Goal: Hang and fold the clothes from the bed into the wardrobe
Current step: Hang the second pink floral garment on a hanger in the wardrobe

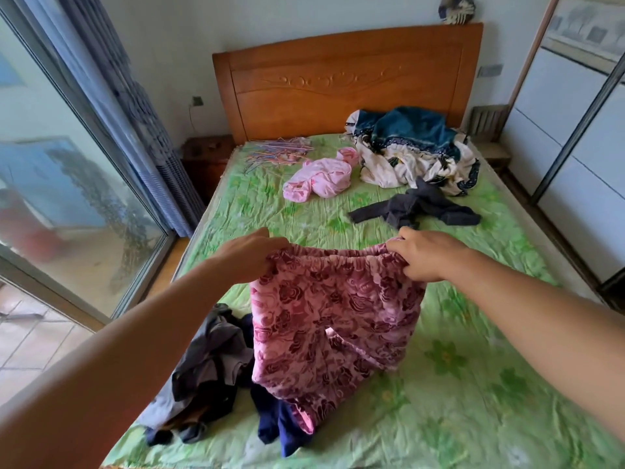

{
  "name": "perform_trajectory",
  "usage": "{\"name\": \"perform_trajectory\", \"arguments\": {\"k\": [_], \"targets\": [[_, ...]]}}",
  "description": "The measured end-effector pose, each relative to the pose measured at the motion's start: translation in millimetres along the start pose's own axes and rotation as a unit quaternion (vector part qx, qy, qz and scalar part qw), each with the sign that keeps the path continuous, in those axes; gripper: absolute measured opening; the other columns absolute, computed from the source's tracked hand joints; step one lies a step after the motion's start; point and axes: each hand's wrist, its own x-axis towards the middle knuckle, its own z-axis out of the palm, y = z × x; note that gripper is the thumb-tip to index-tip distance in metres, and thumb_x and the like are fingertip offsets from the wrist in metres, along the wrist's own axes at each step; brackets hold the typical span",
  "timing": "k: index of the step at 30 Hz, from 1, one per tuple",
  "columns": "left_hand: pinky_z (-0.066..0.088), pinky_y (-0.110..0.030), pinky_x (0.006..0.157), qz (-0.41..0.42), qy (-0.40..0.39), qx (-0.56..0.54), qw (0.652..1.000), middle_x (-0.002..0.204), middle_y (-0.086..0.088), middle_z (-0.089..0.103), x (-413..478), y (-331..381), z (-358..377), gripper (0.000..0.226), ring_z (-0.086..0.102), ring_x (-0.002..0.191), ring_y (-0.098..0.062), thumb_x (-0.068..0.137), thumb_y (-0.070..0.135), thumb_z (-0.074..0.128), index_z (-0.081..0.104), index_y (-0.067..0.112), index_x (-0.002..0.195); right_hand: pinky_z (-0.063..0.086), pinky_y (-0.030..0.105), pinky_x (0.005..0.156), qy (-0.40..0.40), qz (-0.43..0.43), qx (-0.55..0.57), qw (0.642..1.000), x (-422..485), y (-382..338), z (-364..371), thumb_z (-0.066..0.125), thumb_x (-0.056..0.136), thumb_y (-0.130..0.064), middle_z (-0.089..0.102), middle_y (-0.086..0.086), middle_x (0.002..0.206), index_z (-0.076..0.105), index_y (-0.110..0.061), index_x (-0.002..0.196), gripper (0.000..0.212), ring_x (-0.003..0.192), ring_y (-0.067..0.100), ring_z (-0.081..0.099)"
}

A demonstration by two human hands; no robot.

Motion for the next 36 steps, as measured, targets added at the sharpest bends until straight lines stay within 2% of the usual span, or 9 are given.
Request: {"name": "perform_trajectory", "arguments": {"k": [3, 6, 10, 13, 16, 20, 24, 30, 36], "targets": [[0.049, -0.033, 0.068, 0.01, -0.003, 0.018, 1.0, 0.098, 0.009, 0.043, 2, -6, -13, 0.043, 0.055, 0.088, -0.016, 0.09, 0.026, 0.063, 0.058, 0.041, 0.13, 0.039, 0.034, 0.063, 0.028, 0.007, -0.023, 0.999, -9, 10, -8, 0.057, 0.085, -0.062, 0.05, 0.0, 0.117, 0.041, -0.04, 0.131, 0.053, 0.097, 0.027, 0.06], [0.043, -0.03, 0.065, 0.026, 0.017, 0.072, 0.997, 0.093, 0.011, 0.044, 4, -23, -39, 0.04, 0.055, 0.089, -0.013, 0.088, 0.057, 0.063, 0.059, 0.041, 0.125, 0.04, 0.036, 0.066, 0.073, 0.029, -0.048, 0.996, -20, 27, -23, 0.033, 0.082, -0.088, 0.055, 0.001, 0.118, 0.036, -0.044, 0.137, 0.07, 0.104, 0.029, 0.062], [0.048, -0.033, 0.069, 0.033, 0.068, 0.117, 0.99, 0.089, 0.01, 0.044, 6, -40, -84, 0.047, 0.052, 0.085, -0.014, 0.084, 0.072, 0.055, 0.06, 0.038, 0.117, 0.051, 0.038, 0.073, 0.132, 0.068, -0.025, 0.989, -46, 37, -64, 0.011, 0.067, -0.093, 0.058, 0.003, 0.118, 0.04, -0.044, 0.138, 0.091, 0.104, 0.028, 0.062], [0.053, -0.036, 0.069, 0.058, 0.126, 0.118, 0.983, 0.087, 0.009, 0.054, 3, -41, -131, 0.072, 0.057, 0.083, -0.016, 0.073, 0.091, 0.034, 0.062, 0.032, 0.101, 0.055, 0.042, 0.081, 0.17, 0.11, -0.008, 0.979, -70, 35, -103, 0.027, 0.079, -0.089, 0.063, 0.006, 0.119, 0.049, -0.039, 0.136, 0.079, 0.106, 0.029, 0.063], [0.054, -0.041, 0.066, 0.091, 0.186, 0.089, 0.974, 0.08, 0.009, 0.056, -1, -35, -180, 0.088, 0.057, 0.075, -0.018, 0.063, 0.101, 0.017, 0.058, 0.027, 0.085, 0.055, 0.04, 0.074, 0.225, 0.148, 0.0, 0.963, -96, 36, -146, 0.037, 0.082, -0.085, 0.062, 0.002, 0.097, 0.052, -0.032, 0.1, 0.057, 0.087, 0.028, 0.062], [0.053, -0.038, 0.067, 0.088, 0.24, 0.094, 0.962, 0.08, 0.007, 0.057, -7, -25, -244, 0.091, 0.058, 0.077, -0.022, 0.058, 0.103, 0.012, 0.053, 0.025, 0.081, 0.049, 0.036, 0.07, 0.276, 0.195, -0.015, 0.941, -138, 40, -202, 0.04, 0.08, -0.087, 0.067, 0.005, 0.102, 0.059, -0.033, 0.108, 0.063, 0.092, 0.029, 0.064], [0.05, -0.036, 0.071, 0.086, 0.276, 0.1, 0.952, 0.091, 0.005, 0.054, -13, -14, -306, 0.085, 0.059, 0.09, -0.024, 0.061, 0.099, 0.017, 0.059, 0.033, 0.095, 0.046, 0.035, 0.068, 0.32, 0.233, -0.062, 0.916, -197, 51, -244, 0.034, 0.078, -0.092, 0.068, 0.004, 0.1, 0.056, -0.037, 0.105, 0.066, 0.094, 0.03, 0.065], [0.052, -0.037, 0.073, 0.146, 0.343, 0.116, 0.92, 0.095, 0.005, 0.05, -13, 43, -379, 0.053, 0.05, 0.087, -0.016, 0.093, 0.066, 0.044, 0.064, 0.023, 0.119, 0.039, 0.032, 0.06, 0.365, 0.311, -0.06, 0.875, -295, 77, -293, 0.03, 0.077, -0.094, 0.055, -0.002, 0.075, 0.046, -0.031, 0.084, 0.066, 0.072, 0.022, 0.054], [0.046, -0.036, 0.074, 0.219, 0.369, 0.081, 0.899, 0.091, -0.003, 0.052, -10, 152, -426, 0.041, 0.054, 0.088, -0.027, 0.095, 0.055, 0.054, 0.065, 0.017, 0.107, 0.037, 0.029, 0.056, 0.409, 0.356, -0.055, 0.839, -393, 114, -312, 0.044, 0.08, -0.086, 0.056, -0.003, 0.075, 0.055, -0.03, 0.092, 0.058, 0.071, 0.023, 0.052]]}}
